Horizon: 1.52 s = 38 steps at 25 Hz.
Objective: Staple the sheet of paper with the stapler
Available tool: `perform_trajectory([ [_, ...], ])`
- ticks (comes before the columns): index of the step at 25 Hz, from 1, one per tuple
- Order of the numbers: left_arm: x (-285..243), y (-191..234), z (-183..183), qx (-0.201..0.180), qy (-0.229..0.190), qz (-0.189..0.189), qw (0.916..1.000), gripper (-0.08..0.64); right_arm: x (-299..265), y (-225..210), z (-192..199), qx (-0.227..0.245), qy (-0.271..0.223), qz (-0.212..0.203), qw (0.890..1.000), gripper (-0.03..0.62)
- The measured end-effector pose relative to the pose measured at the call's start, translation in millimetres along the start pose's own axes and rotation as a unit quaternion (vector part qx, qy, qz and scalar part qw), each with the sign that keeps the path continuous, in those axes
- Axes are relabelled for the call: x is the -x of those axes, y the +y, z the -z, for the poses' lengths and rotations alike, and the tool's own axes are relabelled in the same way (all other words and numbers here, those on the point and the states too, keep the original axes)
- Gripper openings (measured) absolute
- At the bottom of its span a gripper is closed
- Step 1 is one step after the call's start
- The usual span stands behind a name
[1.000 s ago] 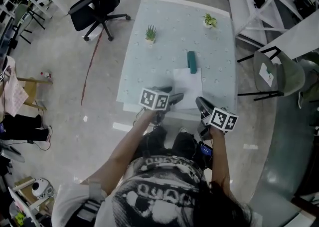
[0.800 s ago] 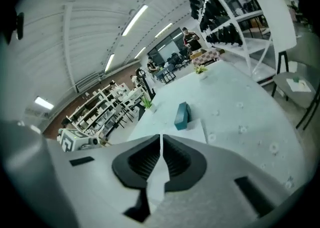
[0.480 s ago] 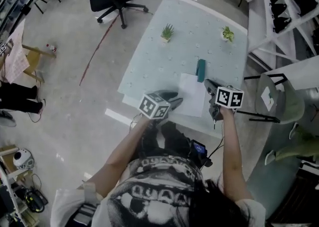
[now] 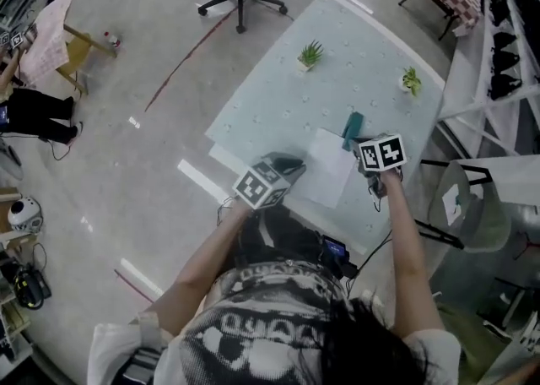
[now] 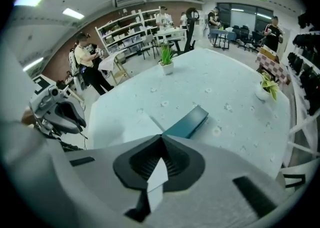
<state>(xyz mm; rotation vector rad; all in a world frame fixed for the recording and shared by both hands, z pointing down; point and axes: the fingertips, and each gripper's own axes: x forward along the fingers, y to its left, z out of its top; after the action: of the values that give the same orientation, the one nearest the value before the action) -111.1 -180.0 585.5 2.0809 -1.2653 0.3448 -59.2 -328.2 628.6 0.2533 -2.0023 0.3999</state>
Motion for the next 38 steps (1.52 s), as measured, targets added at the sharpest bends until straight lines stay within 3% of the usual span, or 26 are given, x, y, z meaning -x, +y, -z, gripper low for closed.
perform_trajectory([
  [5, 5, 4, 2, -0.005, 0.003, -0.026, 0.9997, 0.034, -10, 3, 4, 0.021, 0.057, -0.029, 0.998, -0.002],
  [10, 4, 5, -1, -0.005, -0.007, -0.035, 0.9993, 0.034, -16, 4, 7, 0.065, 0.105, -0.028, 0.992, 0.002],
  [19, -12, 9, -11, -0.012, -0.028, -0.026, 0.9992, 0.034, -19, 4, 5, 0.031, 0.153, -0.032, 0.987, 0.003],
  [27, -25, 14, -19, -0.01, -0.045, -0.021, 0.9987, 0.034, -21, 4, 6, 0.033, 0.186, -0.043, 0.981, 0.005],
  [38, -36, 8, -31, -0.015, -0.042, 0.003, 0.999, 0.034, -22, 3, 7, 0.025, 0.185, -0.023, 0.982, 0.005],
])
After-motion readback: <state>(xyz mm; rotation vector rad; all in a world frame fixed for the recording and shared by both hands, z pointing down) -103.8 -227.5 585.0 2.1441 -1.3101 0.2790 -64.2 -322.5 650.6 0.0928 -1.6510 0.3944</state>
